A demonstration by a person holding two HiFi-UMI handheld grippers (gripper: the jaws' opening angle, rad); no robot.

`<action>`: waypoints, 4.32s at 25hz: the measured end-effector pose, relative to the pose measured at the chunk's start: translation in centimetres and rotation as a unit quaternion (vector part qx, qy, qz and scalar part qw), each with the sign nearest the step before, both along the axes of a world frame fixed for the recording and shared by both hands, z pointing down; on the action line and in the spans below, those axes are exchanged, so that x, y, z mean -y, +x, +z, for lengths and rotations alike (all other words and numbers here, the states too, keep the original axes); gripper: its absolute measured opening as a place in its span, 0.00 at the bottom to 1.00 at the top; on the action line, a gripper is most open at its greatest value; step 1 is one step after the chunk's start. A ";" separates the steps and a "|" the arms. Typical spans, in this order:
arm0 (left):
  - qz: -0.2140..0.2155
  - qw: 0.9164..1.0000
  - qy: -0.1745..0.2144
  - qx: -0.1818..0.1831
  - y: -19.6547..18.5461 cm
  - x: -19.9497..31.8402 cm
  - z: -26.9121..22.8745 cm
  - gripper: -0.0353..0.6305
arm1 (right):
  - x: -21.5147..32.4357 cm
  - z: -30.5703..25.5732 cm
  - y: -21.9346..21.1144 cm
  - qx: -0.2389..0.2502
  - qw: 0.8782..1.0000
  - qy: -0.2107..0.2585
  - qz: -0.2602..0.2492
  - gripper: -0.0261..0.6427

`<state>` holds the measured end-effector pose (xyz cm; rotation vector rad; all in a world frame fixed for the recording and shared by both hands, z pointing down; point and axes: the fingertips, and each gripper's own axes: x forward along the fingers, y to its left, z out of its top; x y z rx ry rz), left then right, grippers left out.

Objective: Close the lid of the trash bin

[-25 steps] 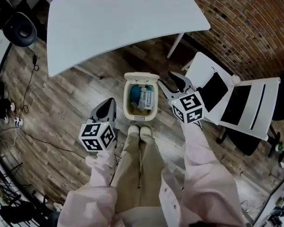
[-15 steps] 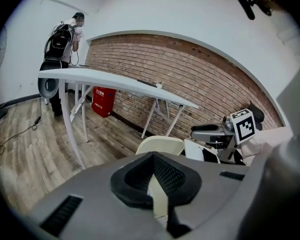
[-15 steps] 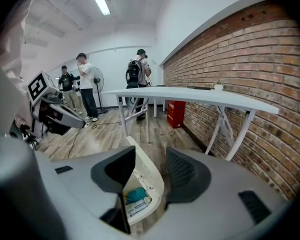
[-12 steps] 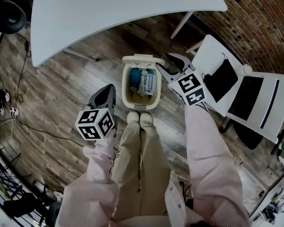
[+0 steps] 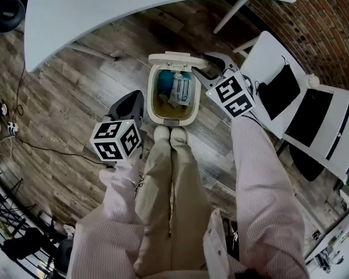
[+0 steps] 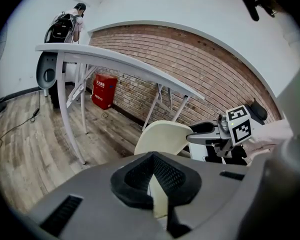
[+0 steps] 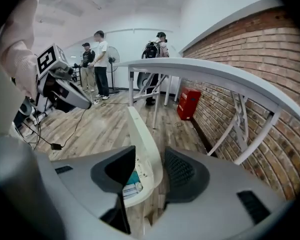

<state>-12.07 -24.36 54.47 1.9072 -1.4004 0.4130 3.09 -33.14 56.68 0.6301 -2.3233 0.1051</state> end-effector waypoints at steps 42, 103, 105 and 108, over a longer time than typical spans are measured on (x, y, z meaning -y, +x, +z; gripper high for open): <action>-0.001 1.000 -0.028 -0.013 1.5 -8.4 2.7 0.04 | -10.7 3.5 -0.4 -0.019 0.999 -0.029 -0.039 0.30; 0.036 0.997 -0.057 -0.029 1.4 -14.5 13.6 0.04 | -17.8 17.2 -0.8 0.073 0.971 -0.157 0.164 0.05; 0.036 0.997 -0.058 -0.029 1.3 -14.4 14.1 0.04 | -17.9 17.8 -0.8 0.068 0.971 -0.157 0.165 0.05; 0.038 0.997 -0.060 -0.030 1.4 -14.3 14.9 0.04 | -17.9 18.4 -0.8 0.058 0.972 -0.155 0.166 0.05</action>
